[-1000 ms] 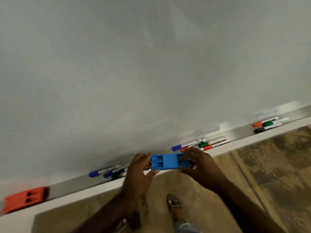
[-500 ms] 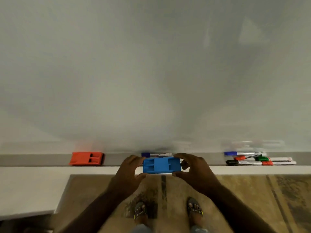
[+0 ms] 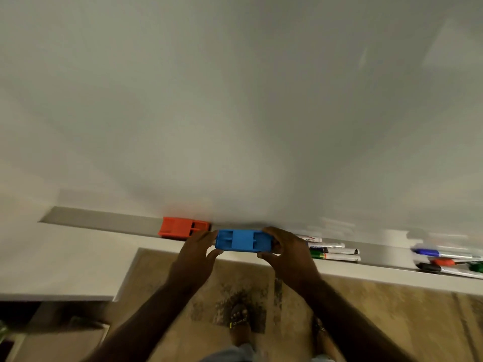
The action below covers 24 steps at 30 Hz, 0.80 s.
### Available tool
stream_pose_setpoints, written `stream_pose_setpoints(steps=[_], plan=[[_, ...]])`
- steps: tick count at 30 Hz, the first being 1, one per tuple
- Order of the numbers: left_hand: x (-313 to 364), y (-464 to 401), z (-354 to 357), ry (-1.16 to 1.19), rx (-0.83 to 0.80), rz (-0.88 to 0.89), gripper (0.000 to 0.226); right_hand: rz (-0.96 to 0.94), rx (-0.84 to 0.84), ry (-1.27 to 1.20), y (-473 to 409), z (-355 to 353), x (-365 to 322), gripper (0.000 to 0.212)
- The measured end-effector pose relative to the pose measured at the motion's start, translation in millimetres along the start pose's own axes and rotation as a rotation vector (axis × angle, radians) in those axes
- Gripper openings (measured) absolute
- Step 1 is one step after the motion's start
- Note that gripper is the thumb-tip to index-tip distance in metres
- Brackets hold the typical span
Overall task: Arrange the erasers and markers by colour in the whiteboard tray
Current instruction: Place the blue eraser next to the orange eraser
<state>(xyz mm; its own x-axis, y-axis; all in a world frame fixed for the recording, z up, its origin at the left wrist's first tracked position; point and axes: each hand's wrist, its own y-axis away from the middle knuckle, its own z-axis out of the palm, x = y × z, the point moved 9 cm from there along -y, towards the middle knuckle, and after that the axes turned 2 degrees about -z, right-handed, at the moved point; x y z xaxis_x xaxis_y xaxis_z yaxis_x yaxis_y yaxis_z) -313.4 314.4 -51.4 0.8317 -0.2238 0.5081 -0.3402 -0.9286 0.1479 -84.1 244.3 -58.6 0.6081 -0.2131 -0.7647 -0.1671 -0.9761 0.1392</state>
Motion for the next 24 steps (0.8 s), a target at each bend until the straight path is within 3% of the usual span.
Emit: stream_pose_setpoints(steps=[3, 8, 19, 24], plan=[[-9.9, -8.4, -3.0, -0.064, 0.004, 0.019, 0.039, 0.011, 0.005, 0.042, -9.7, 12.5, -3.0, 0.062], [0.8, -11.8, -8.3, -0.209, 0.029, 0.209, 0.014, 0.061, -0.034, -0.001, -15.1, 35.0, 1.2, 0.064], [2.6, -23.1, -8.7, -0.359, 0.046, 0.339, 0.019, 0.07, 0.04, 0.075, -18.7, 44.4, 5.2, 0.062], [8.6, -23.1, -4.9, -0.382, 0.046, 0.375, 0.023, 0.077, 0.086, 0.144, -18.1, 42.1, 6.8, 0.036]])
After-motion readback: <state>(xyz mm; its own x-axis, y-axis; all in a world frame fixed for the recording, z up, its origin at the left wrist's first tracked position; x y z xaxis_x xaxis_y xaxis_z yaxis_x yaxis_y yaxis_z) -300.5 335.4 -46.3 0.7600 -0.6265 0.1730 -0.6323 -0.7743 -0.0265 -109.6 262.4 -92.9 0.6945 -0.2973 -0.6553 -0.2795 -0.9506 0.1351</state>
